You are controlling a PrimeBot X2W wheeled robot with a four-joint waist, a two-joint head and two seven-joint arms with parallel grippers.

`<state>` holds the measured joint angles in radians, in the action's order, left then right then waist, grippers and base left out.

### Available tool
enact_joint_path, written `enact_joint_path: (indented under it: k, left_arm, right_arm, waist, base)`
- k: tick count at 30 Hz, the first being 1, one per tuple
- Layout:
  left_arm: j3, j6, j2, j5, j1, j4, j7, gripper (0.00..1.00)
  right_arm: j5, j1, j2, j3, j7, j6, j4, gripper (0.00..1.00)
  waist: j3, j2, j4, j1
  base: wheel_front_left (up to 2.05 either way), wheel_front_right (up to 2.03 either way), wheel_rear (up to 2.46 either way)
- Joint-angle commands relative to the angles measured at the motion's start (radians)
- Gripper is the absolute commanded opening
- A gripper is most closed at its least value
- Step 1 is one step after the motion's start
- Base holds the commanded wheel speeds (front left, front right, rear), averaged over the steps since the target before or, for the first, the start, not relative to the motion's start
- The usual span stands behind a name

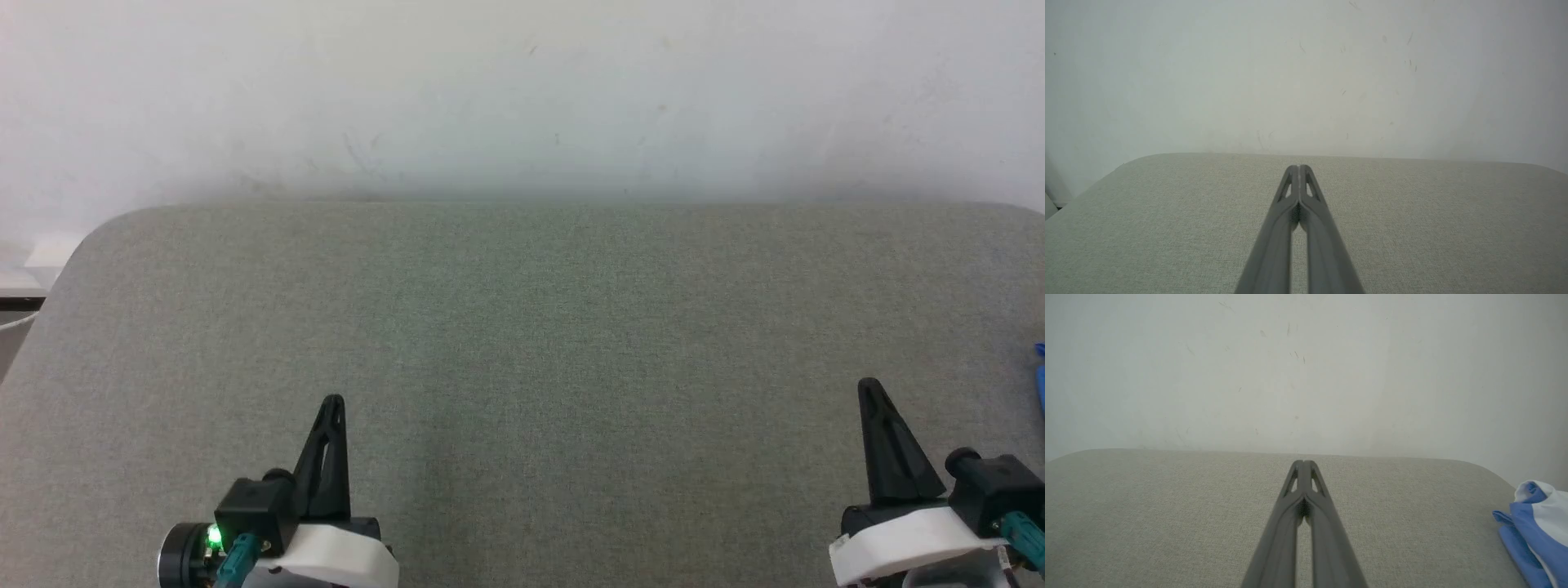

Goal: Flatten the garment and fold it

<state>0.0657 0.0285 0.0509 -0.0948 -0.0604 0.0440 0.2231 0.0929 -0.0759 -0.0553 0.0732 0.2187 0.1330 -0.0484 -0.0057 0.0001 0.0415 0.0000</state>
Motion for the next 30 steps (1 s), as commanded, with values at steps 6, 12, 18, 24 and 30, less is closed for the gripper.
enact_joint_path:
  k: [6, 12, 18, 24, 30]
  left_arm:
    - [-0.009, -0.004, 0.000, 0.017, 0.010, -0.007, -0.016, 0.00]
    - [-0.012, -0.006, 0.000, 0.021, 0.013, -0.010, -0.028, 0.00]
    - [-0.015, -0.007, 0.000, 0.026, 0.016, -0.012, -0.040, 0.00]
    - [-0.018, -0.008, 0.000, 0.030, 0.019, -0.014, -0.051, 0.00]
    - [-0.022, -0.010, 0.000, 0.034, 0.022, -0.016, -0.063, 0.00]
  right_arm:
    - [-0.013, 0.014, 0.001, -0.006, -0.019, 0.000, 0.007, 0.00]
    - [-0.018, 0.017, 0.001, -0.010, -0.030, -0.001, 0.009, 0.00]
    - [-0.023, 0.021, 0.002, -0.014, -0.042, -0.001, 0.012, 0.00]
    - [-0.027, 0.024, 0.002, -0.018, -0.052, -0.001, 0.014, 0.00]
    - [-0.031, 0.028, 0.002, -0.022, -0.064, -0.001, 0.016, 0.00]
  waist:
    - [0.000, -0.0001, -0.002, 0.0000]
    - [0.001, -0.0001, -0.005, 0.0000]
    - [0.001, -0.0001, -0.007, 0.0000]
    - [0.001, -0.0001, -0.009, 0.0000]
    - [0.002, -0.0001, -0.011, 0.0000]
  base:
    - [0.00, 0.00, 0.00]
    - [0.00, 0.00, 0.00]
    - [0.00, 0.00, 0.00]
    - [0.00, 0.00, 0.00]
    - [0.00, 0.00, 0.00]
